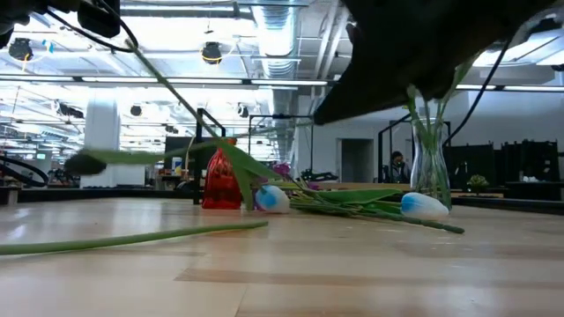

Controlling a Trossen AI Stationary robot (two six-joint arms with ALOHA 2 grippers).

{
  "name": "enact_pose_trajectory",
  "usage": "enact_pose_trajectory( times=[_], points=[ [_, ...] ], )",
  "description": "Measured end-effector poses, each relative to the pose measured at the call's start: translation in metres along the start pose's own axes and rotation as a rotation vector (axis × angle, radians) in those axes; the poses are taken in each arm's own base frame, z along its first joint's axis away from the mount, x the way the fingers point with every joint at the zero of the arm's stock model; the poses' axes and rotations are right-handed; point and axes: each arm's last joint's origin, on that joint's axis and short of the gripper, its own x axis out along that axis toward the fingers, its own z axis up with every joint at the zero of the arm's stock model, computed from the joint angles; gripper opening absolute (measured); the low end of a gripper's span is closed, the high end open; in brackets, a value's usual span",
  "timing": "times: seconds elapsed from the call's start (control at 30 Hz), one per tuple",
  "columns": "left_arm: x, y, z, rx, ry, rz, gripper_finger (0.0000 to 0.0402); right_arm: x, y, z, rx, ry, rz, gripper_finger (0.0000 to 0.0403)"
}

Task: Pick and place flowers into a vace then onto a shelf
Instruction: Put the black flower into the transparent vase

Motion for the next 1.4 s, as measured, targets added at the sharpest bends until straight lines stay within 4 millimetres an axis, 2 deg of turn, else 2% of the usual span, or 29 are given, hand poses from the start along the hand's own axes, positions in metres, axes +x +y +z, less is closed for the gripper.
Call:
enact_pose_trajectory(
  times=[0.63, 1.13, 1.4],
  points=[
    [0.000, 0.000, 0.000, 0.000, -0.001, 0.001, 0.0056, -0.025, 0.029, 0.021, -0.149, -0.226, 0.159, 0.0000],
    [0.000, 0.000, 0.000, 0.007, -0.001, 0.001, 0.0056, -0.057, 0.047, 0.029, -0.273, -0.384, 0.231, 0.0000],
    [0.000, 0.001, 0.000, 0.011, -0.003, 0.019, 0.0056, -0.073, 0.055, 0.059, -0.327, -0.454, 0.175, 0.0000]
  ],
)
